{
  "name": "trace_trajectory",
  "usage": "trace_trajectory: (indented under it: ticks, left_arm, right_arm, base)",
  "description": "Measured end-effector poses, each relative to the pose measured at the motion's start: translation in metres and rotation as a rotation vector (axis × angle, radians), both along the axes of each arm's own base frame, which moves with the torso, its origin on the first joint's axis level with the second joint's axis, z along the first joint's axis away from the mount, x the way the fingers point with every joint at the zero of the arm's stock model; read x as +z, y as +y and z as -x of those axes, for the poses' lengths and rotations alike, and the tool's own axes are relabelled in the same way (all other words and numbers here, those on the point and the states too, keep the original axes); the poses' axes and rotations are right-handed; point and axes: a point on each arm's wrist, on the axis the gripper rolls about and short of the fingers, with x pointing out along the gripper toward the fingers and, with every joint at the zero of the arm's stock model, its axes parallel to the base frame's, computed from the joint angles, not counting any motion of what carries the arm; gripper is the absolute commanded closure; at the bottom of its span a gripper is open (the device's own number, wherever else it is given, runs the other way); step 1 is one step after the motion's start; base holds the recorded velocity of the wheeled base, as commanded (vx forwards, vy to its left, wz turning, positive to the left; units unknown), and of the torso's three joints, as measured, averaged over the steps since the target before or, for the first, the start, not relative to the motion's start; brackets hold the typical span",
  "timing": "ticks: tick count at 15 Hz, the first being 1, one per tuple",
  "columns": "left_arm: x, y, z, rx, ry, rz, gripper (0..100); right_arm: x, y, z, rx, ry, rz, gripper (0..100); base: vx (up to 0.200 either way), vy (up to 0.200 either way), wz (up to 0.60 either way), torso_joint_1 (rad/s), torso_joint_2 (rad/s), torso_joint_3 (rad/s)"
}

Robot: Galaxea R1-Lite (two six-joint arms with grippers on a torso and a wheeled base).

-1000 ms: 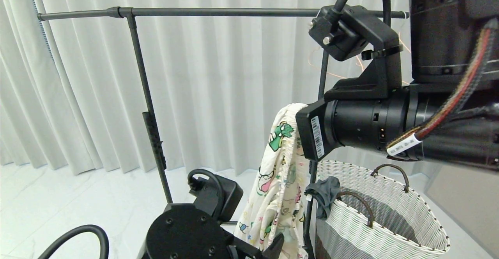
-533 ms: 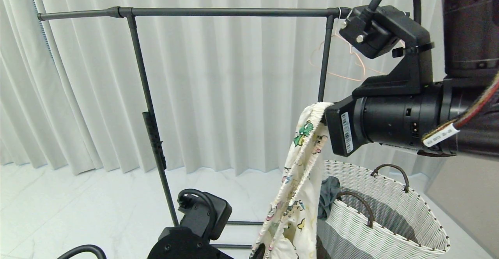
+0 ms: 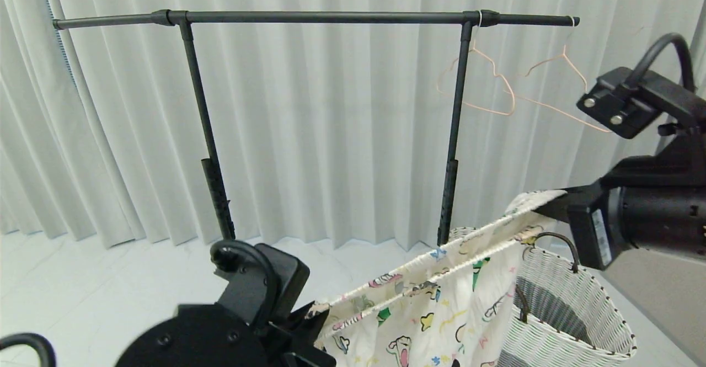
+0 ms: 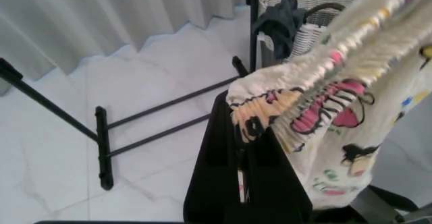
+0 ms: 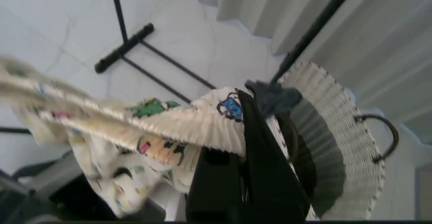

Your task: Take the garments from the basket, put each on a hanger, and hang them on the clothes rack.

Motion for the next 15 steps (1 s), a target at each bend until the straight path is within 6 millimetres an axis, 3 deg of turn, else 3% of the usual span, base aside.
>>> trace_trajectory:
  ticks: [3,6,8,11,15]
  left_arm:
    - [0.066,0.005,-0.01,-0.036,0.022,0.076,100]
    - [0.144,0.021,-0.014,-0.128,0.052,0.191,100]
    - [0.182,0.036,-0.011,-0.207,0.091,0.244,100]
    - [0.206,0.051,-0.006,-0.258,0.125,0.271,100]
    - [0.215,0.049,-0.005,-0.322,0.022,0.249,100]
  right_arm:
    - [0.005,-0.023,0.018,0.006,-0.003,-0.012,100]
    - [0.03,-0.033,0.026,0.047,-0.056,-0.105,100]
    - [0.049,-0.036,0.026,0.054,-0.1,-0.16,100]
    - [0.072,-0.035,0.021,0.05,-0.149,-0.207,100]
    - [0.08,-0.044,0.03,0.105,-0.065,-0.093,100]
  base:
    - [0.0,0.0,0.0,0.0,0.0,0.0]
    - [0.0,0.0,0.0,0.0,0.0,0.0]
    - [0.0,0.0,0.0,0.0,0.0,0.0]
    - [0.0,0.0,0.0,0.0,0.0,0.0]
    - [0.0,0.0,0.0,0.0,0.0,0.0]
